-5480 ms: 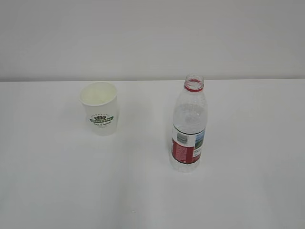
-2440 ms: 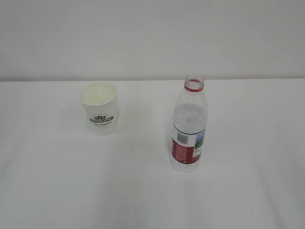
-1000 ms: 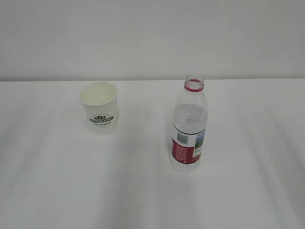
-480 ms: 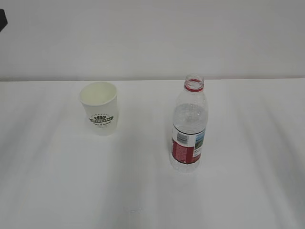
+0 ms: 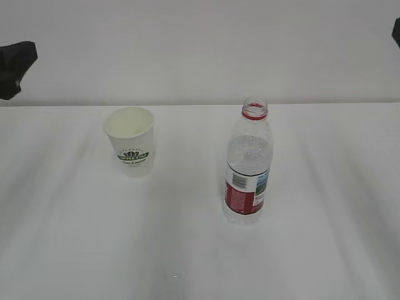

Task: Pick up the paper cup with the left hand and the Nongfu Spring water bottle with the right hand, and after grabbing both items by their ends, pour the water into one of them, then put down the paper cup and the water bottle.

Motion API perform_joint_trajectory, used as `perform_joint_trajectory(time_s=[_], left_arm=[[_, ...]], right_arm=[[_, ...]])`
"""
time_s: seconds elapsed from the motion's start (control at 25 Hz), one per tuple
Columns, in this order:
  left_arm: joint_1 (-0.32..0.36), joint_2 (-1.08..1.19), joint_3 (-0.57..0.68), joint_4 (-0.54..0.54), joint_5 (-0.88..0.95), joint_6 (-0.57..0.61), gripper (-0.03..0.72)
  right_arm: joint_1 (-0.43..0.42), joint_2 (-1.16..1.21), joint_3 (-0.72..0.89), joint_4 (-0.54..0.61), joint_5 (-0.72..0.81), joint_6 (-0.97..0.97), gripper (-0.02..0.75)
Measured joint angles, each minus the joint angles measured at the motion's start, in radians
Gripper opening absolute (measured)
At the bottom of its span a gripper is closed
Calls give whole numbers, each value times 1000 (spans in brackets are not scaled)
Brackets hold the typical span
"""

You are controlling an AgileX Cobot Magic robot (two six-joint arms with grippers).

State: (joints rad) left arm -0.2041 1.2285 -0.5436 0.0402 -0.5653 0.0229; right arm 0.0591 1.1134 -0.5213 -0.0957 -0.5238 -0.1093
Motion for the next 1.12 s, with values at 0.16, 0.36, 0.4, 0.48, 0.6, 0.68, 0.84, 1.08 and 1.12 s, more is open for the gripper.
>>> perform_joint_trajectory(time_s=[0.16, 0.36, 0.4, 0.48, 0.6, 0.68, 0.84, 1.08, 1.12], left_arm=[[0, 47, 17, -4, 0, 0, 558], [0, 106, 68, -5, -48, 0, 558], [0, 120, 84, -5, -71, 0, 558], [0, 146, 118, -6, -121, 0, 558], [0, 186, 180, -6, -228, 0, 558], [0, 220, 223, -6, -289, 0, 558], [0, 290, 308, -6, -409, 0, 556], [0, 413, 418, 5, -564, -8, 555], [0, 432, 431, 14, -568, -10, 555]], right_arm=[[0, 38, 43, -23, -25, 16, 587], [0, 44, 124, -28, -74, 19, 587], [0, 44, 141, -28, -86, 21, 587], [0, 44, 168, -28, -101, 37, 587], [0, 44, 209, -29, -113, 64, 587], [0, 44, 239, -30, -115, 70, 587], [0, 44, 295, -34, -123, 78, 587], [0, 44, 360, -52, -169, 97, 587], [0, 44, 369, -54, -179, 102, 587]])
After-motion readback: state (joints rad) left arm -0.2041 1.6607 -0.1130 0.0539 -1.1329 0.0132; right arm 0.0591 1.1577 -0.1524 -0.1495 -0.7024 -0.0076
